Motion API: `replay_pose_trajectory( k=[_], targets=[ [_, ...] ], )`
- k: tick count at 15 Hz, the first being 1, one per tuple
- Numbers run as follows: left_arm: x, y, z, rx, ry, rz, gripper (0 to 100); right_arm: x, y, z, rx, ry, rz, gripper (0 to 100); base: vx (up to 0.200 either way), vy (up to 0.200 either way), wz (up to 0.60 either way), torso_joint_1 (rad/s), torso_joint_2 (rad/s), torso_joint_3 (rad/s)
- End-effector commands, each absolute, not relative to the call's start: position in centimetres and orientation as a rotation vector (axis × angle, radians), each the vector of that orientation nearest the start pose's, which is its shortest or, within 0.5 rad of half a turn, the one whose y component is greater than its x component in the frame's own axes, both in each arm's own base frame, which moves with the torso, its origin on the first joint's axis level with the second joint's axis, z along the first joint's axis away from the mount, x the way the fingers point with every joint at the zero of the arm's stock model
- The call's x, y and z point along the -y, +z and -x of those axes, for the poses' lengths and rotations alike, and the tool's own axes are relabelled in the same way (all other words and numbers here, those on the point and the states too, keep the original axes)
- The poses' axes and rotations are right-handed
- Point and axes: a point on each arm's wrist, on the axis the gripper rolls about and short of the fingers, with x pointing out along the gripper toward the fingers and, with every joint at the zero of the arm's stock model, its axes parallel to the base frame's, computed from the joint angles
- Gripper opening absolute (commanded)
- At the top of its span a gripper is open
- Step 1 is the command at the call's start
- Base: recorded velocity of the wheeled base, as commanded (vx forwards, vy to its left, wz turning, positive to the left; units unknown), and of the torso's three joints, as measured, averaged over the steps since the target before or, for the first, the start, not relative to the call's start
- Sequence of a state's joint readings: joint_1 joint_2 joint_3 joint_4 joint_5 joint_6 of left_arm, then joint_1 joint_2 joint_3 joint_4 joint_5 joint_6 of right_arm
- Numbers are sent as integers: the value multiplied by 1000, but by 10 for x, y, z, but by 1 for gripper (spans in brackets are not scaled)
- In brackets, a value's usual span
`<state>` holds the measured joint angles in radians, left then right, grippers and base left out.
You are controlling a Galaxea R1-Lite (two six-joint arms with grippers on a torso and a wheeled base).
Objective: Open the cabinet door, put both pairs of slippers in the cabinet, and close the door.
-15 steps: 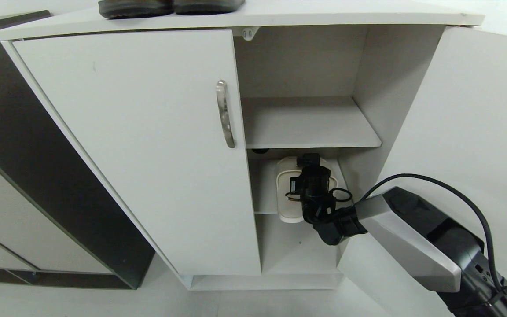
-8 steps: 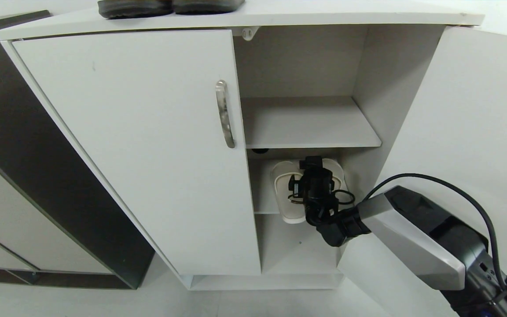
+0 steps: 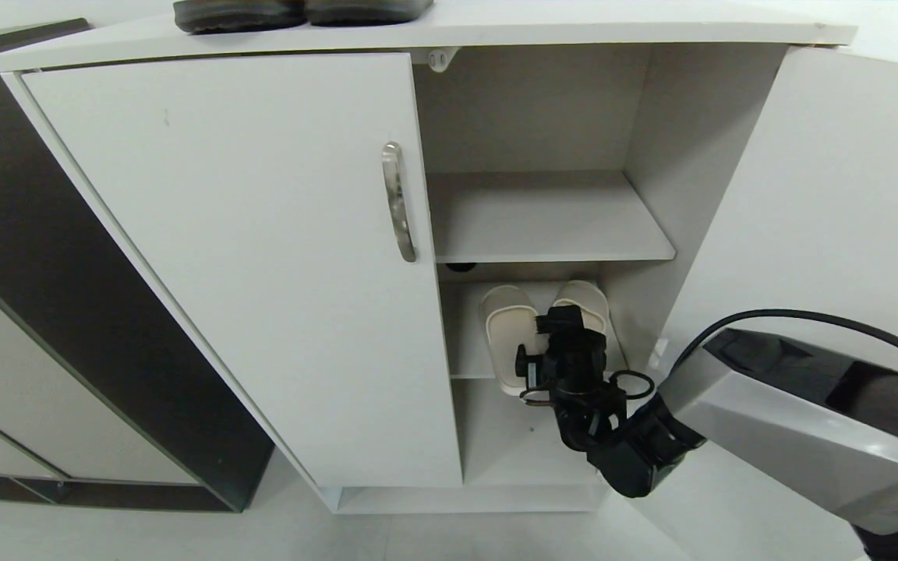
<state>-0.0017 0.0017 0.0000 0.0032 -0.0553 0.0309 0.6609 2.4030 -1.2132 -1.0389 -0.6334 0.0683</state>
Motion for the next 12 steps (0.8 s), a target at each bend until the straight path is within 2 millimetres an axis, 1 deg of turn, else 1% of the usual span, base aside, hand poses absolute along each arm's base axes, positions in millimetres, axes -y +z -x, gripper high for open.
replay_pose_trajectory(
  k=[1,2,5,8,12],
  targets=[
    [1,75,23,-4,-57,-31,0,-261,78,-330,-77,65,-10,100,0,0,0,0,0,0],
    [1,75,23,-4,-57,-31,0,-262,78,-324,-77,76,-8,100,0,0,0,0,0,0],
    [1,75,23,-4,-57,-31,0,-267,79,-318,-76,94,-8,100,-200,0,0,2,7,4],
    [1,75,23,-4,-57,-26,0,-265,78,-315,-74,96,-10,100,-200,0,0,-2,2,2],
    [1,75,23,-4,-55,-26,0,-264,77,-314,-78,97,-6,100,0,0,0,0,0,0]
  ],
)
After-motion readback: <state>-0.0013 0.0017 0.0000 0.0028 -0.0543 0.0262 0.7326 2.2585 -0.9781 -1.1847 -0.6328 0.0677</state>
